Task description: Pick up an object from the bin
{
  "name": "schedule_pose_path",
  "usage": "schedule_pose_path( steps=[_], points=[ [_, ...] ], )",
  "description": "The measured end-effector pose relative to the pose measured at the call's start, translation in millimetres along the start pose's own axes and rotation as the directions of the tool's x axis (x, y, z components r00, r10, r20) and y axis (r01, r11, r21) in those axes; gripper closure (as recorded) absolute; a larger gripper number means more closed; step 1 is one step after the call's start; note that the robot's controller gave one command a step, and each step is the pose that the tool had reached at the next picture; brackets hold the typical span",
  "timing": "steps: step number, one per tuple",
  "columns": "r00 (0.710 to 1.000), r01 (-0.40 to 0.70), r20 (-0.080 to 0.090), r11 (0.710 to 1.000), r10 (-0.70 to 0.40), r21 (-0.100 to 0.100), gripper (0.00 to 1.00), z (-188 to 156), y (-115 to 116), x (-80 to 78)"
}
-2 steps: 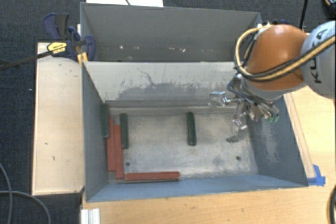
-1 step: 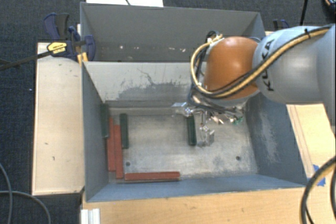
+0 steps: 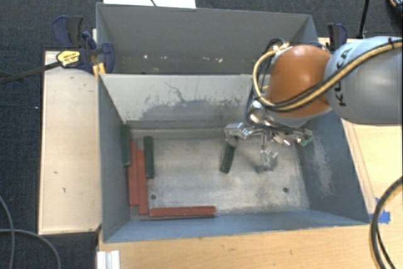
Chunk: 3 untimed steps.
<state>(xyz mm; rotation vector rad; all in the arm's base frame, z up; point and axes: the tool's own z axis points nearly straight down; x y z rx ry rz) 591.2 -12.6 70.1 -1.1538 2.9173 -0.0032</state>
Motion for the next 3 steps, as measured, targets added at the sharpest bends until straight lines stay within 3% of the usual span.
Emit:
schedule_pose_path(
  steps=[1,2,3],
  points=[
    [0.987,0.158,0.005,0.987,-0.158,-0.001,0.00,-2,40,-41.0],
    [0.988,0.153,0.004,0.988,-0.153,-0.001,1.00,-2,40,-40.1],
    [0.981,0.195,0.005,0.981,-0.195,0.002,1.00,-154,76,-30.2]
  ],
)
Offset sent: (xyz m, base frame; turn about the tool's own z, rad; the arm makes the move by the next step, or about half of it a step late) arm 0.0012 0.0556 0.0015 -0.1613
